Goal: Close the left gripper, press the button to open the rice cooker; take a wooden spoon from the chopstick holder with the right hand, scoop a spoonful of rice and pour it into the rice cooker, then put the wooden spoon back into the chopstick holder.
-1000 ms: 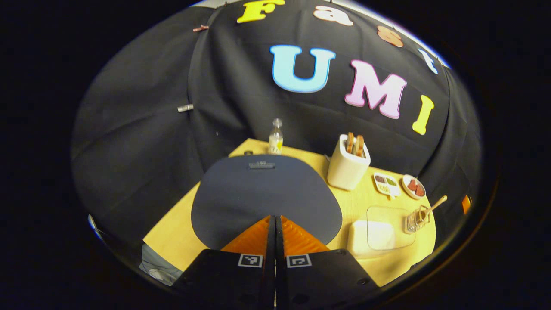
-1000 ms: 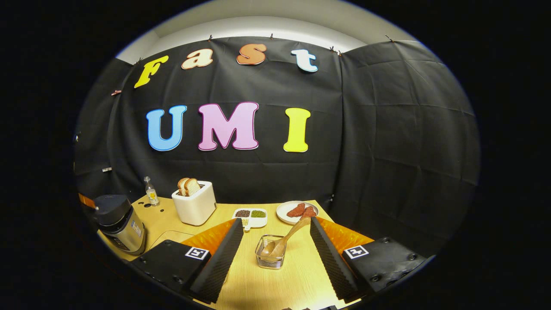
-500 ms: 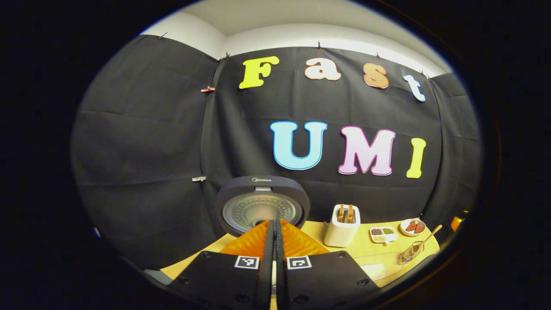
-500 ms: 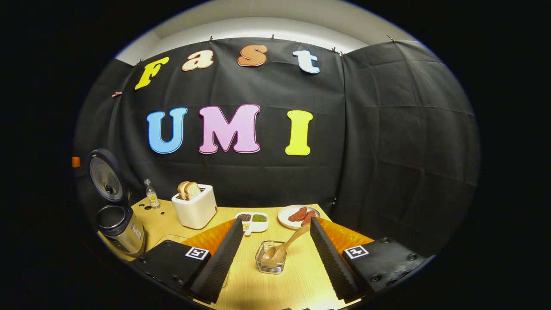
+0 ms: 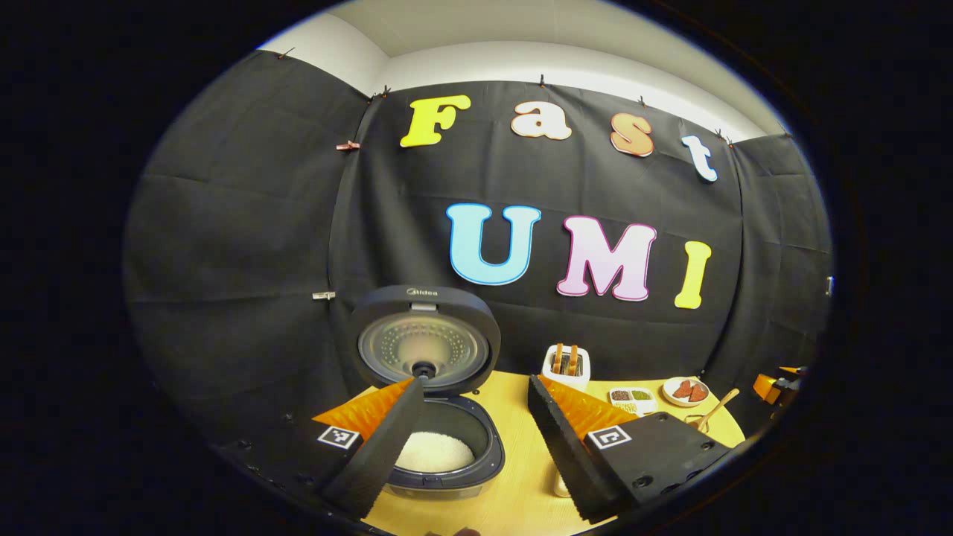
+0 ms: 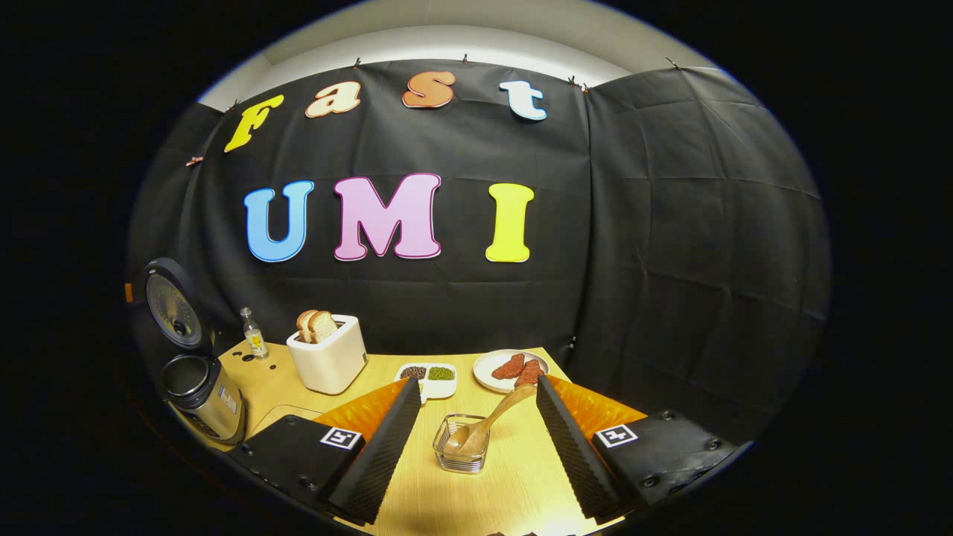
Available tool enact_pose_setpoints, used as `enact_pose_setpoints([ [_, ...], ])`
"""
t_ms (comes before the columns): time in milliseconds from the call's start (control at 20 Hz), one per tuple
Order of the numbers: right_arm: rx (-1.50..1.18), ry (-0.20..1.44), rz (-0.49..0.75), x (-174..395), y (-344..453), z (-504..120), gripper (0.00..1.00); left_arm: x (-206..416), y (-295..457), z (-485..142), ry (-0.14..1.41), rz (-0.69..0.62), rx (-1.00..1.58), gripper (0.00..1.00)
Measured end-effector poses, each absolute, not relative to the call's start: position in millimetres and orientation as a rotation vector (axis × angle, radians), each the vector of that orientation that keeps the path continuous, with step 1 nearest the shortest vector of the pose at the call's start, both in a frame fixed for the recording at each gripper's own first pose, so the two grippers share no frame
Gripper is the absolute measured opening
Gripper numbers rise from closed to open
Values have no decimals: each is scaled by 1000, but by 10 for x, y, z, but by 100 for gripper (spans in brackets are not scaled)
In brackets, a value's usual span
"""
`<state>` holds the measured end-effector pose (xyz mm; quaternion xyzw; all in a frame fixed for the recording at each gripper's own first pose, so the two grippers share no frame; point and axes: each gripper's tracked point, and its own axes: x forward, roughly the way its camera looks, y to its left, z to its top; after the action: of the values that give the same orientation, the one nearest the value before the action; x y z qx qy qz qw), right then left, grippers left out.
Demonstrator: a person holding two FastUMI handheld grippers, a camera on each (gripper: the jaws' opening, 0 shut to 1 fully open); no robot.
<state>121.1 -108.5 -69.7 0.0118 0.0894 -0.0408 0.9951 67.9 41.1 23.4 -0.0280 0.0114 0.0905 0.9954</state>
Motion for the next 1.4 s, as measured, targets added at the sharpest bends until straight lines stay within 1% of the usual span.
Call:
enact_pose_setpoints([
  [250,36,223,-81,1409,-1163,-908,98,630,274,40,70,183,-52,95],
  [550,98,347,-75,1768,-1224,-1470,98,533,142,-202,136,218,-45,95],
  [950,172,466,-73,2256,-1377,-2130,98,267,26,-545,220,348,-66,95],
  [1150,224,478,-72,2489,-1459,-2302,98,109,-83,-724,262,410,-69,95],
  [1250,262,485,-55,2584,-1441,-2359,99,69,-175,-813,283,425,-70,95],
  [1350,290,494,-46,2686,-1426,-2423,98,42,-279,-871,299,432,-63,96],
  [1400,306,499,-46,2733,-1426,-2457,93,35,-340,-894,304,431,-57,96],
])
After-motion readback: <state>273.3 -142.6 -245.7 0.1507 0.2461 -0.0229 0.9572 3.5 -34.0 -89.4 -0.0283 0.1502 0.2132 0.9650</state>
